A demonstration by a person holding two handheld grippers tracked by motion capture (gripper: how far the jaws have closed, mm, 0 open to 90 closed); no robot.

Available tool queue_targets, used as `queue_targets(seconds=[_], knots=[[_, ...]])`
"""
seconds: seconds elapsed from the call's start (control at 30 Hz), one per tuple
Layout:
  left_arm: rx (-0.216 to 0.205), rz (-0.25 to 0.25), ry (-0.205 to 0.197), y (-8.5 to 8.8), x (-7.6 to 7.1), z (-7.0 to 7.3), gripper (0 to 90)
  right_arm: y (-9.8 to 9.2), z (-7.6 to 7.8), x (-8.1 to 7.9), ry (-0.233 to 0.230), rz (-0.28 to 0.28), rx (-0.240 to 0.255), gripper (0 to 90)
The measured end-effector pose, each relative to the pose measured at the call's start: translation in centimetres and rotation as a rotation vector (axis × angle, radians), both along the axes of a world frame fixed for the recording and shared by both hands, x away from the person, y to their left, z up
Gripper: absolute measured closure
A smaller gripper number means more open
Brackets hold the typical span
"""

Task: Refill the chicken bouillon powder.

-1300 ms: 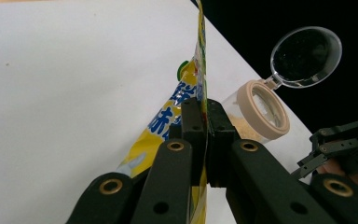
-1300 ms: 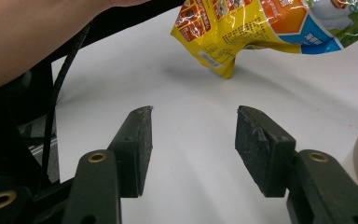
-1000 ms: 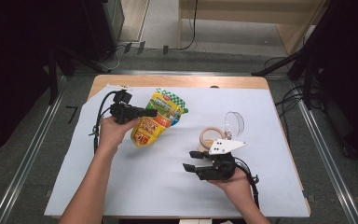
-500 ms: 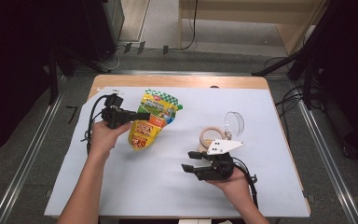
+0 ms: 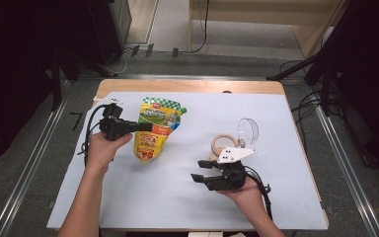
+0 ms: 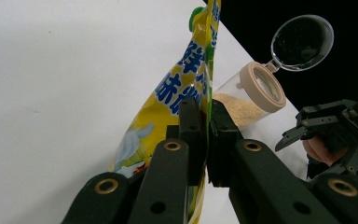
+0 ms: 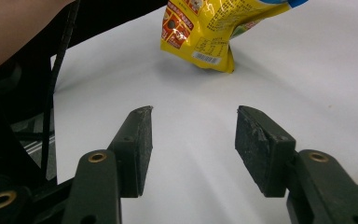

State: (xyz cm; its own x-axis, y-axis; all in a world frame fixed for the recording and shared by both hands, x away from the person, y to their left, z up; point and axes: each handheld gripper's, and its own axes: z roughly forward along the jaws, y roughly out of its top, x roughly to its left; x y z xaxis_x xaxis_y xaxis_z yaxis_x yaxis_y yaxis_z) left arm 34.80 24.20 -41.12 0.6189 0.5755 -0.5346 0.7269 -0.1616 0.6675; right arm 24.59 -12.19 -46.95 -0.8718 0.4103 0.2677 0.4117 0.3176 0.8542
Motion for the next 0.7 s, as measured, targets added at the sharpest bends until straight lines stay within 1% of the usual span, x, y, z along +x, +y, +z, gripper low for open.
queue_targets(seconds=[0.03, 0.1, 0.3, 0.7], knots=[[-0.003, 0.002, 0.006, 0.1, -0.1, 0.0, 87.5, 0.0, 0.0, 0.0, 0.000, 0.000, -0.001, 47.5], [-0.002, -0.006, 0.003, 0.3, -0.1, 0.0, 87.5, 0.1, -0.1, 0.0, 0.002, 0.002, -0.005, 47.5], [-0.002, -0.003, 0.010, 0.8, -0.4, 0.0, 87.0, 0.4, -0.1, 0.0, -0.013, 0.011, -0.020, 47.5], [-0.004, -0.018, 0.015, 1.4, -0.9, 0.0, 86.2, 0.5, 0.0, 0.2, -0.015, 0.007, -0.024, 47.5]])
